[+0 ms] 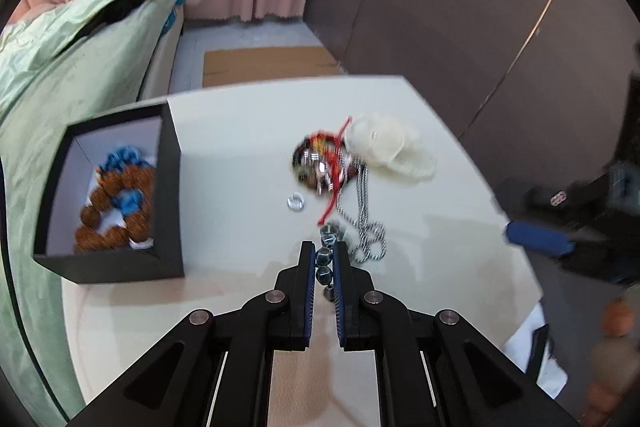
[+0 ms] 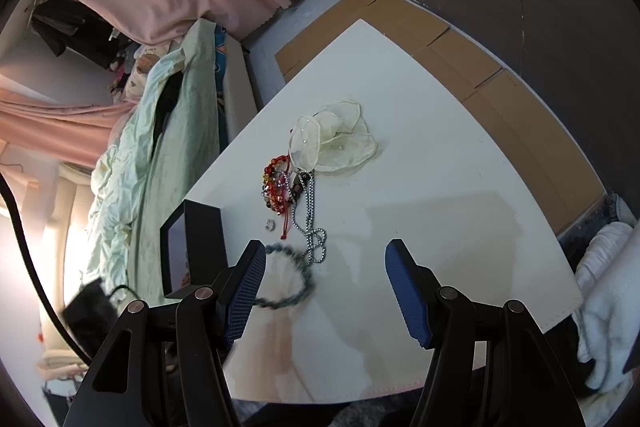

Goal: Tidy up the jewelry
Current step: 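Lower the left tool and grasp the grey bead bracelet, then carry the grey bead bracelet into the box with the left tool while the right tool grasps the silver chain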

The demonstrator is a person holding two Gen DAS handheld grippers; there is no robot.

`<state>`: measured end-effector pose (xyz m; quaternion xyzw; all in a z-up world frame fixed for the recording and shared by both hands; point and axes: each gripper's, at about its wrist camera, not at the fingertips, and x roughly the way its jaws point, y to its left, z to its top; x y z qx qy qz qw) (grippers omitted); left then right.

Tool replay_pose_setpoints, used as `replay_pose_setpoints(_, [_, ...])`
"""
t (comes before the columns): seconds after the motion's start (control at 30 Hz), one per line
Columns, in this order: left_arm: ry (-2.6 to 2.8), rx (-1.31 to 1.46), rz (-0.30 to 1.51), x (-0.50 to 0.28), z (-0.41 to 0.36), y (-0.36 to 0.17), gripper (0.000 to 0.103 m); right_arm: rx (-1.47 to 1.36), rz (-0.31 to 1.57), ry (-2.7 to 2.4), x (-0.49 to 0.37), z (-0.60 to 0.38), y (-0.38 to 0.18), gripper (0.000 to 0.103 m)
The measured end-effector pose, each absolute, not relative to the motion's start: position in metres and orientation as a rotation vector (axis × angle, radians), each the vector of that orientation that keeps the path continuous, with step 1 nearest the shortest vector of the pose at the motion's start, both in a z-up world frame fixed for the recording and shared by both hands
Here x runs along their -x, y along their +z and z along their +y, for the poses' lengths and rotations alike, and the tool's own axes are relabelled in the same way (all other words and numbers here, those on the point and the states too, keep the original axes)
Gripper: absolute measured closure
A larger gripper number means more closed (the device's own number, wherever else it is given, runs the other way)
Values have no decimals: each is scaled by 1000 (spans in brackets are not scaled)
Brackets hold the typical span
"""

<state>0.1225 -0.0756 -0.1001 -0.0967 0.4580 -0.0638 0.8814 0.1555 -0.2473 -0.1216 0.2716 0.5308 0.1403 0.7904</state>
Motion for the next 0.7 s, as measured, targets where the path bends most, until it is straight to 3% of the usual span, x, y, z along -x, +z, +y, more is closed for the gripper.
replay_pose_setpoints(0.43, [-138, 327, 836, -122, -27, -53, 95, -539, 1191, 326, -178, -212, -139, 41])
replay_pose_setpoints(0.53, [-127, 349, 810, -121, -13, -44, 95, -447, 1180, 301, -186, -194, -139, 49])
replay_pose_setpoints(0.7, [-101, 368, 780, -122, 7, -35, 95, -226, 1177, 241, -197, -159, -142, 50])
